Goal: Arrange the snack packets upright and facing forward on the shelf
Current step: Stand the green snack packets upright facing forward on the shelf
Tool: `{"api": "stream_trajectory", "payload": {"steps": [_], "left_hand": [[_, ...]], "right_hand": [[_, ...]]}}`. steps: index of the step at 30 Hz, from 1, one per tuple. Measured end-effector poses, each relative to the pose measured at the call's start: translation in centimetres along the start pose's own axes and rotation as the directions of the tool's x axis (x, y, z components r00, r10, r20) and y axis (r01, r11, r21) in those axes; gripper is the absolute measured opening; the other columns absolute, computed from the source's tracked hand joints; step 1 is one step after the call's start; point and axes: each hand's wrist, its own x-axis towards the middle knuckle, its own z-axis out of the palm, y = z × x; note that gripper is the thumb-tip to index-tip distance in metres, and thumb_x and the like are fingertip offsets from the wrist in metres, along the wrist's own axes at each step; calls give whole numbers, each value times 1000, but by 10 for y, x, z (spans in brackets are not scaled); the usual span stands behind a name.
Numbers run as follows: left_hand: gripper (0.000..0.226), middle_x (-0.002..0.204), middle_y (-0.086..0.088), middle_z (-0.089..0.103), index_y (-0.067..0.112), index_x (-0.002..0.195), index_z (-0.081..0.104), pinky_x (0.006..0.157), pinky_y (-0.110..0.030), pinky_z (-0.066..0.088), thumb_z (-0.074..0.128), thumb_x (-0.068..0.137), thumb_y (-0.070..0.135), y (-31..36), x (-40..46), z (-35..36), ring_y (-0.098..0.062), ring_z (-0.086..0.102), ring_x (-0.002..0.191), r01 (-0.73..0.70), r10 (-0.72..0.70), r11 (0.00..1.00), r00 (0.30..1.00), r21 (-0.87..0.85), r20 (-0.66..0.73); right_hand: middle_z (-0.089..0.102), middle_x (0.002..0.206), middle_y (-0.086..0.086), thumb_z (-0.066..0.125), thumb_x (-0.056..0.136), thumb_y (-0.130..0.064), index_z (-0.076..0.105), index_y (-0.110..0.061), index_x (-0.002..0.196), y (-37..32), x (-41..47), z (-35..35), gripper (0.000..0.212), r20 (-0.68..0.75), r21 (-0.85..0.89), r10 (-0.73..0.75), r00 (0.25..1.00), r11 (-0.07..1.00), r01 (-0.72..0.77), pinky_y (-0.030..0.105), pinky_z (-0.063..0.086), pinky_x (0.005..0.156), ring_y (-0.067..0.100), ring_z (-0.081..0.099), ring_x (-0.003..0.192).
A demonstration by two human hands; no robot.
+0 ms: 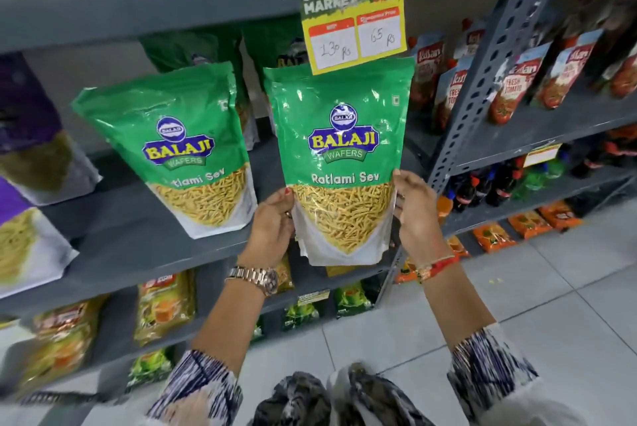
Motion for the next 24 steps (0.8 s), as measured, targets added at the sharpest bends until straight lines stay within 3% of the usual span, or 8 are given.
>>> {"api": "stream_trajectory", "payload": {"steps": [4, 9, 13, 18, 24], "left_hand": [[17, 79, 1, 62, 10, 88, 61, 71, -15, 50, 45, 91, 5, 0, 4, -4, -9, 57, 75, -43, 44, 999, 999, -11, 15], [16, 74, 5, 62, 12, 89, 61, 68, -16, 50, 47, 90, 5, 11, 23, 3, -9, 54, 76, -91, 90, 995, 996, -36, -22], [31, 86, -2, 59, -3, 121, 51, 94, -29, 44, 44, 90, 2, 24, 41, 15, -10, 56, 80, -105, 102, 991, 994, -81, -36], [37, 88, -2, 62, -7, 126, 46, 90, -26, 47, 45, 91, 2, 23, 58, 16, -8, 60, 79, -121, 119, 991, 992, -52, -38], [37, 100, 1, 65, 3, 127, 49, 90, -25, 49, 48, 90, 7, 14, 66, 9, -10, 61, 93, -162, 162, 987, 987, 8, -13]], "right_hand": [[67, 86, -1, 53, 92, -13, 60, -21, 74, 5, 3, 5, 21, 37, 37, 29, 999, 999, -31, 26, 50, 67, 14, 63, 81], [71, 55, -13, 47, 95, -7, 58, -15, 78, -7, 20, 31, 21, 88, 110, -45, 995, 993, 35, 12, 49, 48, -2, 66, 54], [70, 77, -7, 46, 96, -13, 58, -18, 84, -12, 43, 52, 18, 154, 115, -85, 984, 991, 67, 16, 51, 57, 1, 66, 67], [68, 80, -8, 42, 98, -14, 55, -18, 86, -6, 65, 60, 18, 196, 121, -85, 977, 991, 62, 15, 50, 56, -2, 65, 65], [67, 106, -4, 38, 99, -31, 57, -22, 107, 4, 80, 51, 22, 301, -9, -69, 951, 997, 75, 24, 50, 78, 6, 64, 95]]}}
